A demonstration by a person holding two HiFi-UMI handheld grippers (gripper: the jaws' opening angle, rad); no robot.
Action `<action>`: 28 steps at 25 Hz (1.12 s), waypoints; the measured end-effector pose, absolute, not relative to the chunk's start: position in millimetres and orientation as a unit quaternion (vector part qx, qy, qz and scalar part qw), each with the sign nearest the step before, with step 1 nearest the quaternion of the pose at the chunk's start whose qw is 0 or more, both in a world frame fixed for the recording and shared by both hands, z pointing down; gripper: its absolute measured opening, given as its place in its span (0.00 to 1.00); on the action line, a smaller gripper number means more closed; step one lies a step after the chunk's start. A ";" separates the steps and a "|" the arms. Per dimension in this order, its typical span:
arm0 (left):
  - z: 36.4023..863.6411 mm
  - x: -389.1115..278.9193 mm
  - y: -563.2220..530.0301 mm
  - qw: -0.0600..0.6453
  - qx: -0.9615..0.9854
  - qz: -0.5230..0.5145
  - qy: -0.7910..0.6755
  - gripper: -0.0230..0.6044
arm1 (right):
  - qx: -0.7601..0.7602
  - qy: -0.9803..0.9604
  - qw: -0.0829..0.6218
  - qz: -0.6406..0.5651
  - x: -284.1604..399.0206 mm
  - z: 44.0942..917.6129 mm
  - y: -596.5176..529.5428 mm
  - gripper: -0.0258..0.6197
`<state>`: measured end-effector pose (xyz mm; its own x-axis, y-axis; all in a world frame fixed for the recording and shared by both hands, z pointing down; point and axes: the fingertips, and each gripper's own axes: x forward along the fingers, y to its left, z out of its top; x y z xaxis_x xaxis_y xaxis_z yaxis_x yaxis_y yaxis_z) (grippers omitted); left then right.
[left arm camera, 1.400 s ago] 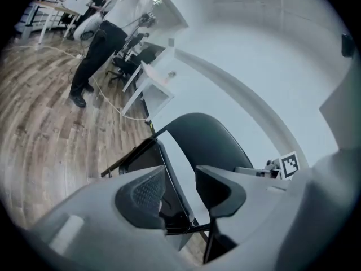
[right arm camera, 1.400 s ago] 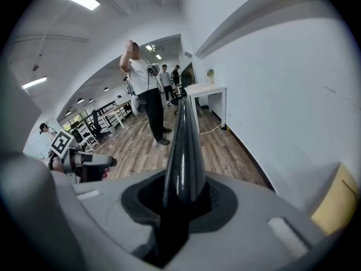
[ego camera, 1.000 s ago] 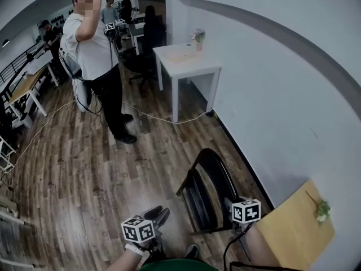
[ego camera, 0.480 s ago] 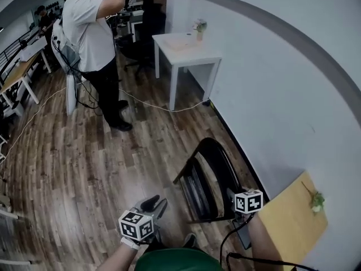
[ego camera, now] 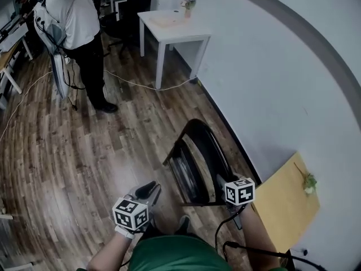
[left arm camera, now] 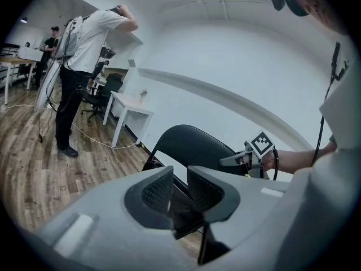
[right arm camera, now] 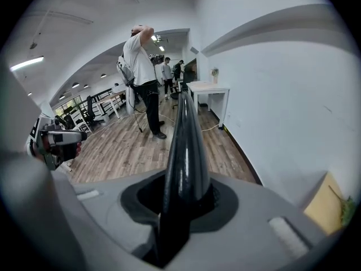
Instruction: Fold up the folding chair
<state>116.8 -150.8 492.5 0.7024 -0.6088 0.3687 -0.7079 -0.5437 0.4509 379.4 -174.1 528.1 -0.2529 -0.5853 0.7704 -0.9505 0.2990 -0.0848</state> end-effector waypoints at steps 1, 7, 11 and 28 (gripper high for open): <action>493.0 118.7 -152.5 0.291 0.878 0.086 -0.371 0.16 | 0.520 -0.738 0.323 0.282 377.6 528.6 -174.7 0.18; 494.7 127.9 -160.4 0.284 0.887 0.097 -0.352 0.11 | 0.520 -0.737 0.332 0.275 372.1 529.1 -174.9 0.18; 495.8 132.5 -162.2 0.283 0.889 0.102 -0.345 0.11 | 0.521 -0.735 0.338 0.272 372.2 529.8 -173.2 0.18; 503.9 139.6 -164.1 0.287 0.885 0.113 -0.349 0.11 | 0.516 -0.735 0.347 0.271 373.7 531.5 -172.0 0.18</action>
